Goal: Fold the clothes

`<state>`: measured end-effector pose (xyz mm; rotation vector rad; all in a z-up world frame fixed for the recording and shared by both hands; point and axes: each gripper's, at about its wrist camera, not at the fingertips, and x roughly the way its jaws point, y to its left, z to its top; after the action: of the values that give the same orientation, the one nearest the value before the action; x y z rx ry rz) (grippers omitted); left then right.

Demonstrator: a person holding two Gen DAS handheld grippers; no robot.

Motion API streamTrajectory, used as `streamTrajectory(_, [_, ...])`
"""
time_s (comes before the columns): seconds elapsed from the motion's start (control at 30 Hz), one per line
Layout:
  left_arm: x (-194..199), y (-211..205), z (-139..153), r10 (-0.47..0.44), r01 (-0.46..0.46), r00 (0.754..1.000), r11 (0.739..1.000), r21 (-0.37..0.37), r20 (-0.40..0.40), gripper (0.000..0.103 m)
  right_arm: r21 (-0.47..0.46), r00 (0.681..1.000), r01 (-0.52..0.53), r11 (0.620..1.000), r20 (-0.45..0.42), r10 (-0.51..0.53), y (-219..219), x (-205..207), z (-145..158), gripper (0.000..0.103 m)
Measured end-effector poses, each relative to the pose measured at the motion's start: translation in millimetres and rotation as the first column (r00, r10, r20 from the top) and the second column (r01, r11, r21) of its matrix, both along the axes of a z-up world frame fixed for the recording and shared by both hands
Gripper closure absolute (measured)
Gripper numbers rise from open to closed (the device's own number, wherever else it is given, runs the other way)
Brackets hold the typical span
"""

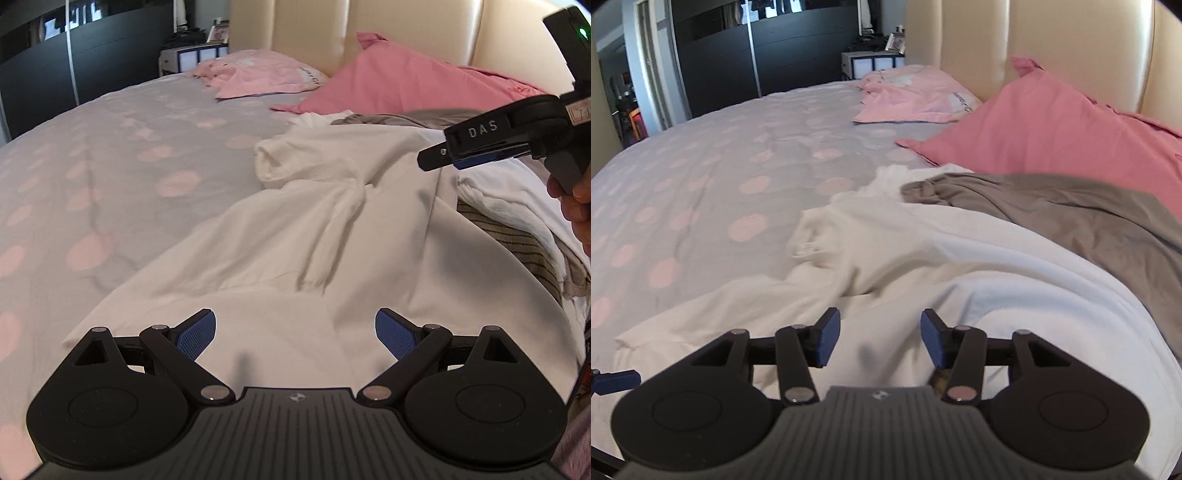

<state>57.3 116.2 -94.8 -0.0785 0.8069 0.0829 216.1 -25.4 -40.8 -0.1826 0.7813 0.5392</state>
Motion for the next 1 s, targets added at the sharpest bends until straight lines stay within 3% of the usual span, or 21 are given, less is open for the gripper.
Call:
streamTrajectory(0.17, [40, -7, -14, -0.015, 0.015, 1.000, 1.000, 0.015, -0.008, 0.012, 0.010, 1.000, -0.010, 1.000, -0.026, 0.010, 4, 20, -7, 0.051])
streamTrajectory(0.23, [55, -8, -20, -0.014, 0.014, 1.000, 1.000, 0.019, -0.013, 0.023, 0.008, 0.999, -0.020, 1.000, -0.030, 0.020, 8, 25, -9, 0.051])
streamTrajectory(0.37, [78, -12, -32, -0.022, 0.023, 0.999, 0.999, 0.036, -0.026, 0.036, 0.021, 0.998, -0.019, 1.000, -0.052, 0.020, 13, 34, -12, 0.050])
streamTrajectory(0.5, [90, -5, -41, -0.007, 0.006, 0.999, 1.000, -0.020, -0.050, 0.070, 0.023, 0.997, -0.023, 0.999, -0.073, 0.024, 14, 42, -15, 0.050])
streamTrajectory(0.63, [85, 17, -35, 0.055, -0.057, 0.998, 0.995, -0.083, -0.023, 0.089, 0.042, 0.996, -0.025, 0.999, -0.089, 0.029, 12, 47, -13, 0.050])
streamTrajectory(0.8, [78, 42, -17, 0.105, -0.105, 0.994, 0.993, -0.055, 0.000, 0.097, 0.041, 0.997, -0.056, 0.998, -0.044, 0.058, 18, 45, -3, 0.050])
streamTrajectory(1.0, [63, 78, 5, 0.183, -0.183, 0.982, 0.983, -0.008, 0.034, 0.100, -0.061, 0.988, -0.124, 0.990, 0.084, 0.129, 33, 38, 4, 0.050])
